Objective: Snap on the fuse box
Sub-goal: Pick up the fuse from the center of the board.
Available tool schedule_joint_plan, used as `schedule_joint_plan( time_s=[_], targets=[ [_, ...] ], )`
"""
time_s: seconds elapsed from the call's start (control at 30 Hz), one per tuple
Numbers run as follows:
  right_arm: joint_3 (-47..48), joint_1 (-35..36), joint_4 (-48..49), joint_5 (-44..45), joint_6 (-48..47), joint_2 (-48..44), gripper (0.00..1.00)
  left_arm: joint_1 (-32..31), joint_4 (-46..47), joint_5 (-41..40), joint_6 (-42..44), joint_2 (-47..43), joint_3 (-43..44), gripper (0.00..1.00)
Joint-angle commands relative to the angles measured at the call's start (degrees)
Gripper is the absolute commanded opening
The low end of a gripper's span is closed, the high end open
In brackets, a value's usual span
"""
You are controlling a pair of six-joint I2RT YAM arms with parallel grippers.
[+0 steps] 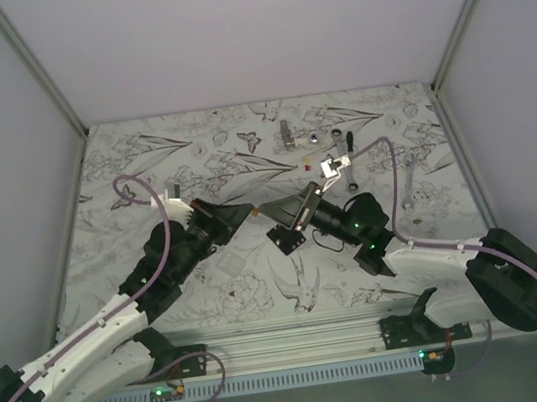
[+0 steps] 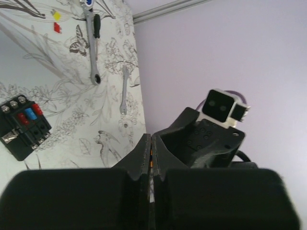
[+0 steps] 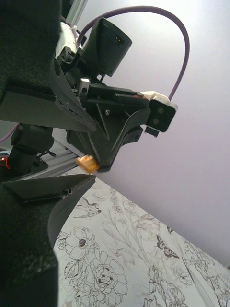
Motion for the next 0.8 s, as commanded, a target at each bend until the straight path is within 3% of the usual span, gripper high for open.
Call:
schedule_joint_plan(
  time_s=[0.0,0.77],
  targets=[
    [-1.0,0.8,1.3,4.7,1.0,-2.6,0.46,-0.8,3.3,-1.5,-1.4,-1.6,2.2,0.00],
    [1.1,1.4,6.5,1.8,2.3,-1.0,0.27,-2.9,4.1,-0.8,-2.3,1.2,5.3,0.00]
  ],
)
